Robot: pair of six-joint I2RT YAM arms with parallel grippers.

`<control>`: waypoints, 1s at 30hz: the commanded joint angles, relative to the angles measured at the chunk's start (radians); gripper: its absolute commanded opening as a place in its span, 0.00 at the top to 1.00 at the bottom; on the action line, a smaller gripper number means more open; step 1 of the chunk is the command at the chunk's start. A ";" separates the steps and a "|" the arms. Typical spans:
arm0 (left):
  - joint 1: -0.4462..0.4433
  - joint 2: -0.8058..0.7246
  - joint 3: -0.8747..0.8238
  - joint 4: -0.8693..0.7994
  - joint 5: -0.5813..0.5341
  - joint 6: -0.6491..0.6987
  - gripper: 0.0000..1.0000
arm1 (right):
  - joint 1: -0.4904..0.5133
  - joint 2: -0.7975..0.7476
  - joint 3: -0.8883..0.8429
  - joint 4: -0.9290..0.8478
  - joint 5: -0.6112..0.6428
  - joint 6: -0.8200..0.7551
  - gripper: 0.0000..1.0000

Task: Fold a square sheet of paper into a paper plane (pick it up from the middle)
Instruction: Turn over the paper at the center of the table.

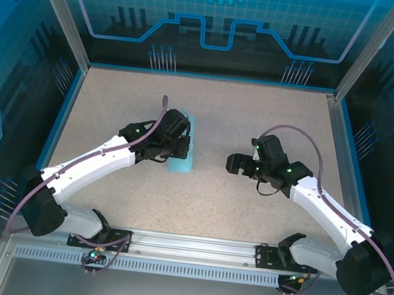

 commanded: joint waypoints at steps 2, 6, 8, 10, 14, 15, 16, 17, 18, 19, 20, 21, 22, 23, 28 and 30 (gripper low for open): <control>-0.012 0.083 0.074 -0.220 -0.311 0.065 0.95 | -0.014 -0.007 -0.009 -0.049 0.075 0.040 0.00; -0.014 0.209 0.124 -0.259 -0.442 0.061 0.95 | -0.018 0.020 -0.005 -0.077 0.129 0.090 0.01; -0.015 0.279 0.147 -0.268 -0.477 0.060 0.95 | -0.021 0.033 -0.004 -0.080 0.142 0.112 0.00; -0.014 0.367 0.170 -0.280 -0.528 0.055 0.95 | -0.026 0.047 0.002 -0.095 0.153 0.138 0.00; -0.021 0.517 0.209 -0.281 -0.590 0.045 0.95 | -0.041 0.073 0.033 -0.208 0.210 0.208 0.00; -0.025 0.543 0.216 -0.276 -0.595 0.045 0.95 | -0.047 0.077 0.037 -0.227 0.213 0.214 0.01; -0.030 0.569 0.221 -0.268 -0.593 0.044 0.96 | -0.051 0.077 0.041 -0.243 0.212 0.217 0.01; -0.036 0.594 0.227 -0.259 -0.591 0.043 0.95 | -0.055 0.074 0.043 -0.254 0.206 0.219 0.00; -0.042 0.614 0.234 -0.256 -0.590 0.040 0.96 | -0.058 0.074 0.043 -0.264 0.202 0.215 0.00; -0.050 0.638 0.245 -0.255 -0.584 0.032 0.96 | -0.061 0.073 0.043 -0.276 0.201 0.208 0.00; -0.057 0.659 0.252 -0.251 -0.577 0.026 0.95 | -0.066 0.071 0.044 -0.291 0.203 0.202 0.00; -0.067 0.676 0.258 -0.246 -0.572 0.020 0.95 | -0.071 0.067 0.043 -0.300 0.203 0.195 0.00; -0.076 0.697 0.264 -0.236 -0.561 0.017 0.95 | -0.076 0.060 0.037 -0.302 0.203 0.185 0.01; -0.085 0.717 0.270 -0.229 -0.547 0.013 0.94 | -0.084 0.049 0.028 -0.302 0.203 0.177 0.01; -0.108 0.784 0.293 -0.224 -0.444 -0.019 0.86 | -0.145 -0.019 -0.022 -0.277 0.154 0.137 0.01; -0.112 0.782 0.293 -0.222 -0.419 -0.039 0.79 | -0.166 -0.041 -0.030 -0.266 0.124 0.117 0.00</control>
